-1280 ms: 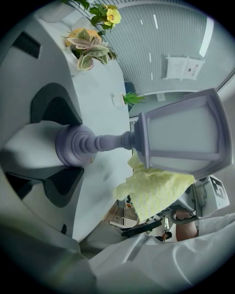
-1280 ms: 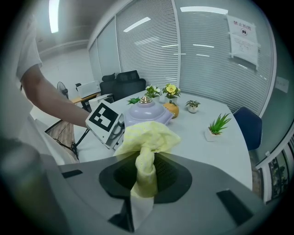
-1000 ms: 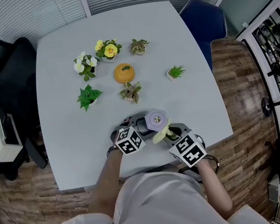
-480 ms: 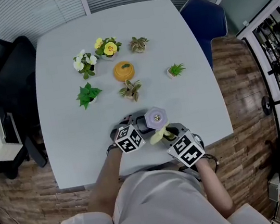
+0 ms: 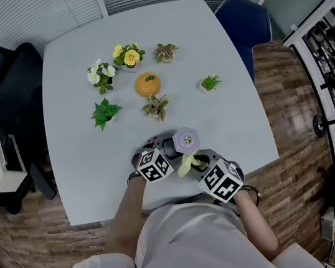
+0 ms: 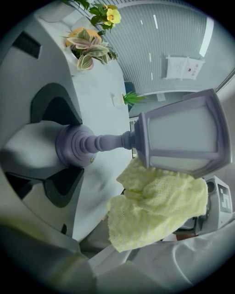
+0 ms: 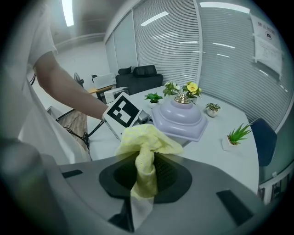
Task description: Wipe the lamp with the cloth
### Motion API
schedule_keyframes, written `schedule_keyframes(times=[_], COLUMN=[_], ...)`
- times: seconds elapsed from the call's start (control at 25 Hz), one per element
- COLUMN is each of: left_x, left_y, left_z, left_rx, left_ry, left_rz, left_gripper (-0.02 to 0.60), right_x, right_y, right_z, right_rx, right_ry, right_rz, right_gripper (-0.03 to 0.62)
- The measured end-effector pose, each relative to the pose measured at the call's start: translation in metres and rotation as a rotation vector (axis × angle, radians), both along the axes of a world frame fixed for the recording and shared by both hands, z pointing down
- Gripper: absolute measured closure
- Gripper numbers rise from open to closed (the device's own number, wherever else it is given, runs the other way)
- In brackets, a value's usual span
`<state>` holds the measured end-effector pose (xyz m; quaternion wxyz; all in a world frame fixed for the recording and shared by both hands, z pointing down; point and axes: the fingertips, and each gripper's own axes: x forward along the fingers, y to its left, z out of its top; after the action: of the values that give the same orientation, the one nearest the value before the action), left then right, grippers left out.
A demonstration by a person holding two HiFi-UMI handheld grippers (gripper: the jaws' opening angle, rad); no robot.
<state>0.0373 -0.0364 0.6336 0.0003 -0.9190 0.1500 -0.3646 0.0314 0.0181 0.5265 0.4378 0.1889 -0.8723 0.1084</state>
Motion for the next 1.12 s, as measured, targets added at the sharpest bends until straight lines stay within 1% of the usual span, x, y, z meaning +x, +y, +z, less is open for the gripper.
schedule_keyframes(times=[0.36,1.12], left_x=[0.0,0.0], left_y=[-0.001,0.0], left_z=[0.001,0.002], left_rx=[-0.001,0.001], left_ry=[0.0,-0.001], left_rz=[-0.001,-0.003], left_gripper=[0.278,0.278], right_x=[-0.01,-0.022], right_y=[0.004,0.005], right_z=[-0.006,-0.002], right_rx=[0.032,0.063], right_ry=[-0.014,-0.01], right_rz=[-0.062,-0.103], right_gripper=[0.519,0.519])
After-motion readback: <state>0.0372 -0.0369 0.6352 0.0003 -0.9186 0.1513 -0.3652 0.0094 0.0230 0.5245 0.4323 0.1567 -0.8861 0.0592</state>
